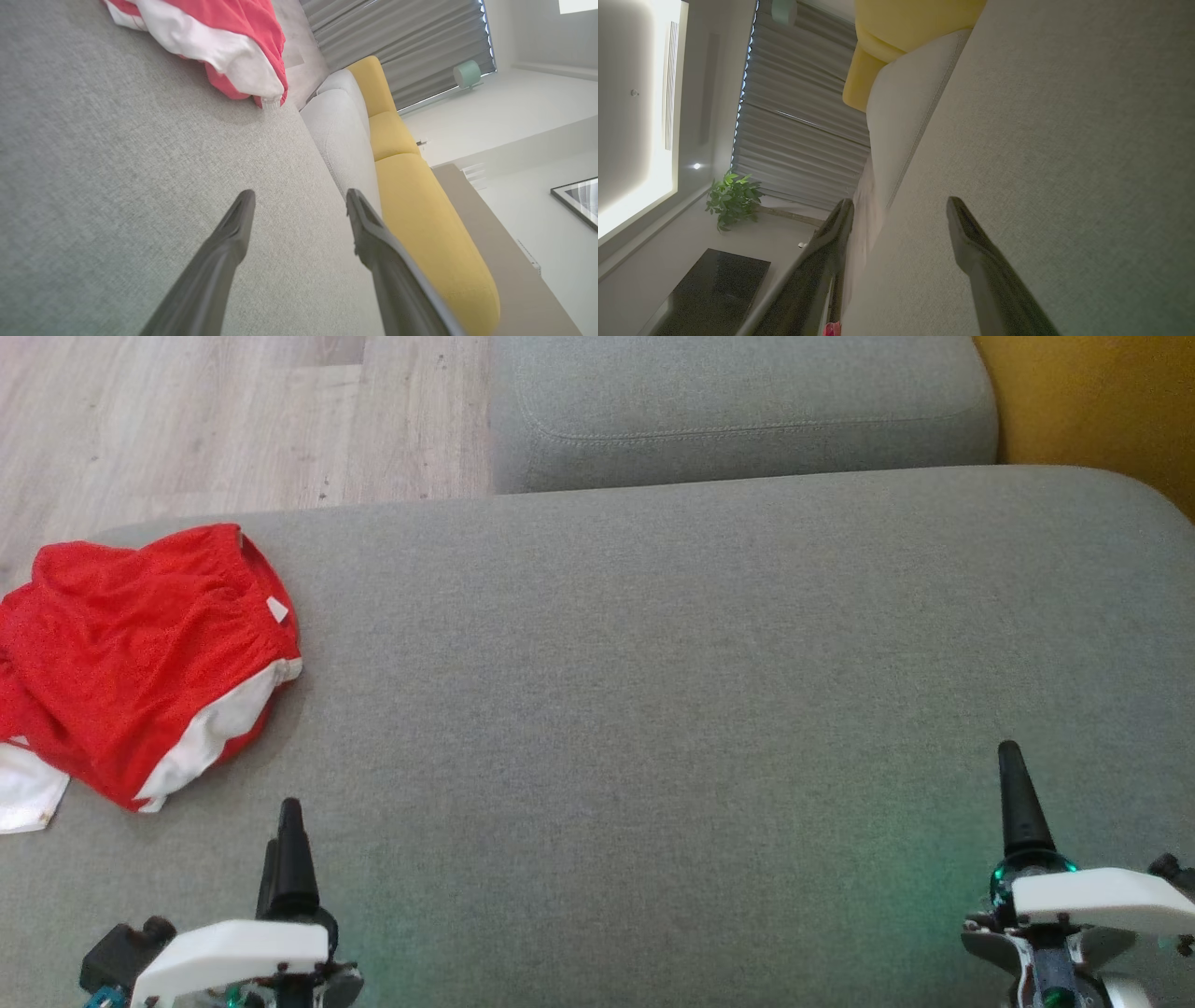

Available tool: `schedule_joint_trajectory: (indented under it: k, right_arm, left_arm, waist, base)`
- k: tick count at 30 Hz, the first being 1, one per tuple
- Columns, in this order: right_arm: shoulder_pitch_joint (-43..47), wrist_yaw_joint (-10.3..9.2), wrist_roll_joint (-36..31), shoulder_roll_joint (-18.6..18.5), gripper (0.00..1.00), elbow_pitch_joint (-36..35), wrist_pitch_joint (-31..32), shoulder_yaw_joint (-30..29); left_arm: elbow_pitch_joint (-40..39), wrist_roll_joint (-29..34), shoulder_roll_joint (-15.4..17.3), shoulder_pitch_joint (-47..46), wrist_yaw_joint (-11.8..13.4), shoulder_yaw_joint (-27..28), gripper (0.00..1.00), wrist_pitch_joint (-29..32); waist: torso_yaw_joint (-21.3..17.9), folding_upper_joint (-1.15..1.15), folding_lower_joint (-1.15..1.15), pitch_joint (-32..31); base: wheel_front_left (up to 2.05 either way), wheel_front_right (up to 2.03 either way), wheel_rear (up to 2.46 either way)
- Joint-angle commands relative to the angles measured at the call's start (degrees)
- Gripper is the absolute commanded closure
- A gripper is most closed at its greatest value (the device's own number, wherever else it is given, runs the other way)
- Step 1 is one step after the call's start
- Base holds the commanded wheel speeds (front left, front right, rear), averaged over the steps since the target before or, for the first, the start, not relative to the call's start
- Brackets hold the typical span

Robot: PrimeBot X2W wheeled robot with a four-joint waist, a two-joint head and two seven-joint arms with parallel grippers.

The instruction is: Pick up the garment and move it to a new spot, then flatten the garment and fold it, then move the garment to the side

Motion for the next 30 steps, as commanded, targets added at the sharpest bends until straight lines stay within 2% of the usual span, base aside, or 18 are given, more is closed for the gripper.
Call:
schedule_joint_trajectory:
  k: [1, 30]
  right_arm:
    - [-0.8, 0.14, -1.6, -0.3, 0.0, -2.3, -0.8, 0.6]
    - [0.5, 0.25, -24.9, -0.4, 0.0, -2.8, -5.8, 5.2]
  left_arm:
    - [-2.3, 1.7, 0.3, -1.4, 0.3, -0.1, 0.0, -0.7]
    - [-3.6, 25.5, 2.3, 1.1, 3.0, -5.1, 0.0, -5.7]
  waist:
    - [0.0, 0.0, 0.0, 0.0]
    - [0.5, 0.0, 0.0, -1.4]
  base:
    - [0.0, 0.0, 0.0]
    - [0.0, 0.0, 0.0]
